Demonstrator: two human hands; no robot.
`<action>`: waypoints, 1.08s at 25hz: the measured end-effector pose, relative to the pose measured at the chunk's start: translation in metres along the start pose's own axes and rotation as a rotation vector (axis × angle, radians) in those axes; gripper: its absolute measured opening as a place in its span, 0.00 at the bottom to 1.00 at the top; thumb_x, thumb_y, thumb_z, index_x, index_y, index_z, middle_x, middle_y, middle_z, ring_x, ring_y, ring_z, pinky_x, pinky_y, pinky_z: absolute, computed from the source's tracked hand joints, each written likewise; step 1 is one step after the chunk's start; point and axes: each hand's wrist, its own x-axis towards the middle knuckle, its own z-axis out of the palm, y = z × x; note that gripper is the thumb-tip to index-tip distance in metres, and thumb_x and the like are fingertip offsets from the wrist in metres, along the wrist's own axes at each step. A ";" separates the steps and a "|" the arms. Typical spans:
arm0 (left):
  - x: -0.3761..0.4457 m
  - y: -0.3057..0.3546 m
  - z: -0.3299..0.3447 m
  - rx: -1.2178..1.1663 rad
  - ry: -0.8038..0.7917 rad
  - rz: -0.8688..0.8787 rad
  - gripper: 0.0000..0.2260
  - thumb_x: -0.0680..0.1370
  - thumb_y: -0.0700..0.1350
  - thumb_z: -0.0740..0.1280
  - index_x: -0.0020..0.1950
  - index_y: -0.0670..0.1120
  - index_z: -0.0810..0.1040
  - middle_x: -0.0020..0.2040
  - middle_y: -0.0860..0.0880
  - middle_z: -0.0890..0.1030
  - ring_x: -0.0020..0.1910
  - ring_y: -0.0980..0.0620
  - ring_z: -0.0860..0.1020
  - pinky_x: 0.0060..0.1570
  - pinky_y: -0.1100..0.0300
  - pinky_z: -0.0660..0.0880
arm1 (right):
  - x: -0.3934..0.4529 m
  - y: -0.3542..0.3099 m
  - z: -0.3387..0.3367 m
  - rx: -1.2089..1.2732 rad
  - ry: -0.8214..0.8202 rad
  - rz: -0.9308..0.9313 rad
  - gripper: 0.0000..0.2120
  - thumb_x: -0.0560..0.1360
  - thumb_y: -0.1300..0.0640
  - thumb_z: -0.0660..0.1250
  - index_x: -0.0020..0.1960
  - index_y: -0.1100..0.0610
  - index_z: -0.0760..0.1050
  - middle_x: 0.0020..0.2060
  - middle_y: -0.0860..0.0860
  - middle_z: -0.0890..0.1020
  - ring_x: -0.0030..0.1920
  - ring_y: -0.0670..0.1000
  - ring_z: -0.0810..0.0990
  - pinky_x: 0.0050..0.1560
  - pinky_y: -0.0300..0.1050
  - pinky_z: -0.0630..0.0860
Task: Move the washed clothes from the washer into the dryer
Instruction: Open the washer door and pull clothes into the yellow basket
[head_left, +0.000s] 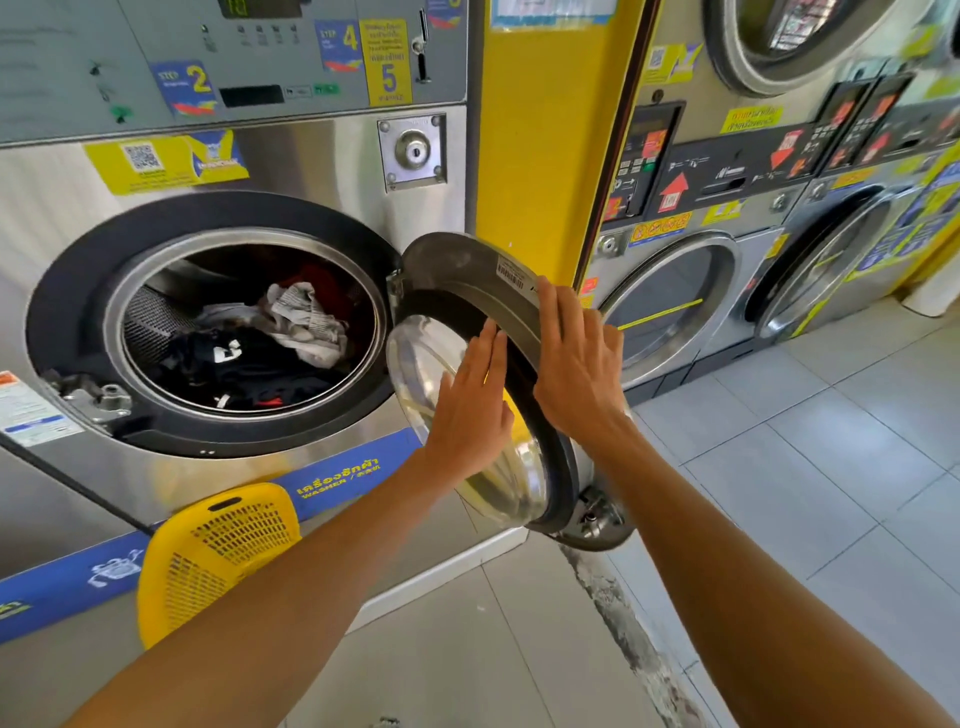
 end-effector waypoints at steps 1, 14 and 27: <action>-0.002 0.003 0.003 -0.005 0.016 -0.031 0.34 0.79 0.43 0.62 0.79 0.43 0.47 0.81 0.46 0.45 0.79 0.45 0.52 0.69 0.36 0.65 | 0.000 -0.003 0.001 -0.017 -0.004 0.000 0.43 0.72 0.53 0.69 0.80 0.56 0.50 0.73 0.56 0.63 0.64 0.60 0.70 0.61 0.62 0.71; -0.007 -0.010 -0.003 0.027 -0.060 -0.055 0.35 0.81 0.54 0.60 0.80 0.48 0.43 0.81 0.47 0.44 0.80 0.48 0.46 0.73 0.38 0.59 | 0.001 -0.003 0.004 -0.007 0.002 0.000 0.42 0.73 0.54 0.68 0.80 0.56 0.49 0.74 0.56 0.63 0.66 0.60 0.69 0.58 0.59 0.73; -0.034 -0.058 -0.062 -0.256 -0.141 -0.293 0.32 0.80 0.42 0.62 0.80 0.49 0.49 0.80 0.46 0.53 0.78 0.47 0.54 0.74 0.53 0.56 | 0.001 -0.038 -0.013 0.327 0.108 -0.144 0.30 0.77 0.57 0.66 0.77 0.55 0.62 0.79 0.54 0.56 0.80 0.58 0.48 0.76 0.65 0.46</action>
